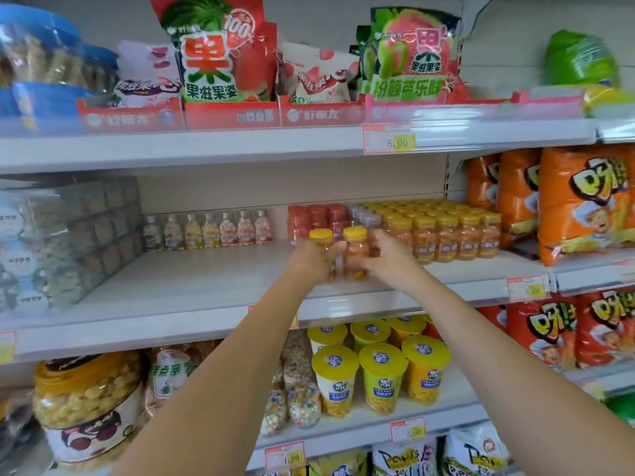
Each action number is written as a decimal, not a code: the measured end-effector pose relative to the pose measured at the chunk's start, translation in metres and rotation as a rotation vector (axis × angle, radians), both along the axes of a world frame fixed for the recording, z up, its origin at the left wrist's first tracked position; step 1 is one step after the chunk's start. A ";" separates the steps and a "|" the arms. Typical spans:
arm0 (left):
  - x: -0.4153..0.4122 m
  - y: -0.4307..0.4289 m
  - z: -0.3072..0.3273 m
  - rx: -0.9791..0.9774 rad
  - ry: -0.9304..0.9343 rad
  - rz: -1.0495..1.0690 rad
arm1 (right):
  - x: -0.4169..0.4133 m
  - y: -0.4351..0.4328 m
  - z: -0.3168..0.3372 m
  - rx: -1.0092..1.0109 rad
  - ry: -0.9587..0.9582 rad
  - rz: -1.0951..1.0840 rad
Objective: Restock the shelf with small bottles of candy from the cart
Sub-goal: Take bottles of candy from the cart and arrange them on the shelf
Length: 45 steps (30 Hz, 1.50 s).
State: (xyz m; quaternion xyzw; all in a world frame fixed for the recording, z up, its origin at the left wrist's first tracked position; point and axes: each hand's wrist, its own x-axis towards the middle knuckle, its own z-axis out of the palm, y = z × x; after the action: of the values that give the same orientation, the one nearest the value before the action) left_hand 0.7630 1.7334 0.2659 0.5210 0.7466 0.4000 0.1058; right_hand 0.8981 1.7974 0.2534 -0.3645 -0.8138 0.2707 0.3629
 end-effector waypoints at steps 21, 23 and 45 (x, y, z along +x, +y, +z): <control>0.082 0.054 -0.003 -0.032 -0.113 -0.351 | 0.113 0.071 -0.003 -0.087 -0.061 -0.149; 0.090 0.060 -0.006 0.015 -0.124 -0.324 | 0.117 0.075 -0.006 -0.049 -0.062 -0.172; 0.093 0.065 -0.017 0.074 -0.006 -0.143 | 0.119 0.078 -0.023 -0.052 0.003 -0.124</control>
State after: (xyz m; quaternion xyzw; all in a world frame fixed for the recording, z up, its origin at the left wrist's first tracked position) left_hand 0.8560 1.7987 0.2492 0.5753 0.6919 0.4203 0.1168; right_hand 1.0169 1.8754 0.2307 -0.4230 -0.7819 0.2694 0.3704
